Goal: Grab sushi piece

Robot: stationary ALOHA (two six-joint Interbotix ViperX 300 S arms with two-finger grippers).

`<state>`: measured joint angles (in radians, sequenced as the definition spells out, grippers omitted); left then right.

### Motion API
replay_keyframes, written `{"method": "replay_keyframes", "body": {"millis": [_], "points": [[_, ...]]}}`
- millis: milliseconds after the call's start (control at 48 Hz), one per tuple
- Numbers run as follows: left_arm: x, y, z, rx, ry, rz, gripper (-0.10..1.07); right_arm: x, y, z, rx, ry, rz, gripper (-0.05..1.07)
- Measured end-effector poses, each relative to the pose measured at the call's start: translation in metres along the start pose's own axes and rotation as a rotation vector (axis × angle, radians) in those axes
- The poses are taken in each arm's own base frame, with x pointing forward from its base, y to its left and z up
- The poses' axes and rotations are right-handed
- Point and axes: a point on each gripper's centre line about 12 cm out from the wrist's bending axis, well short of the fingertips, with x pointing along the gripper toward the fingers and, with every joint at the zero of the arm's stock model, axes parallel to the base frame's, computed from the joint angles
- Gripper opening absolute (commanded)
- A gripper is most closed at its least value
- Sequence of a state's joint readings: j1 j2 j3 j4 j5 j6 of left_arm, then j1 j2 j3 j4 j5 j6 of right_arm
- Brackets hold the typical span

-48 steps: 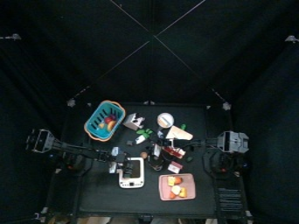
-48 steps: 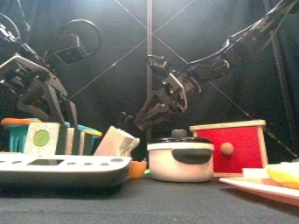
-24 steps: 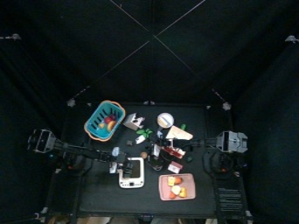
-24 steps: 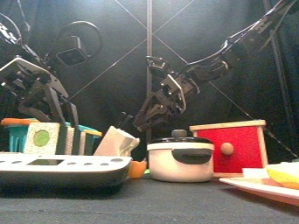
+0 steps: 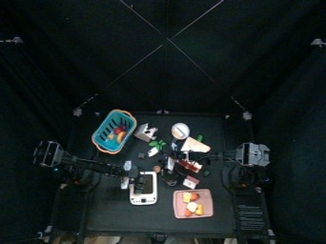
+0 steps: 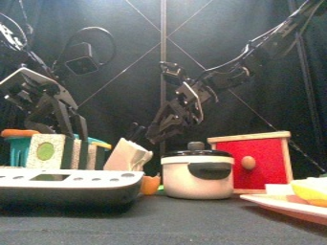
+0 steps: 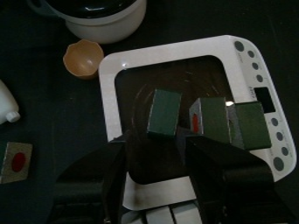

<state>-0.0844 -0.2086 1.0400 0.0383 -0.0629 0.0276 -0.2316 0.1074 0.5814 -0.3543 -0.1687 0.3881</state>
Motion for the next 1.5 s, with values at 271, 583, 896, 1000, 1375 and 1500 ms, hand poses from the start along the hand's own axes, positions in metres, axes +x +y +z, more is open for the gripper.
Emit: {"method": "replay_keyframes", "body": {"millis": [271, 583, 896, 1000, 1375, 1500], "points": [[0.0, 0.001, 0.0, -0.003, 0.002, 0.003, 0.65, 0.0, 0.0, 0.0, 0.002, 0.0, 0.0, 0.84], [0.0, 0.004, 0.001, -0.008, -0.007, 0.01, 0.83, 0.0, 0.0, 0.0, 0.0, 0.0, 0.0, 0.84], [0.0, 0.004, 0.006, 0.125, -0.023, 0.006, 0.94, 0.0, 0.0, -0.001, 0.0, 0.002, 0.0, 0.84], [0.0, 0.005, 0.009, 0.187, -0.032, 0.004, 0.94, 0.0, 0.0, -0.001, 0.002, 0.001, 0.0, 0.84], [0.005, 0.008, 0.011, 0.235, -0.022, 0.008, 0.9, 0.001, 0.0, -0.001, 0.0, 0.003, 0.0, 0.84], [0.008, 0.008, 0.008, 0.237, -0.01, 0.006, 0.85, 0.002, 0.0, -0.001, 0.0, 0.005, 0.0, 0.84]]}}
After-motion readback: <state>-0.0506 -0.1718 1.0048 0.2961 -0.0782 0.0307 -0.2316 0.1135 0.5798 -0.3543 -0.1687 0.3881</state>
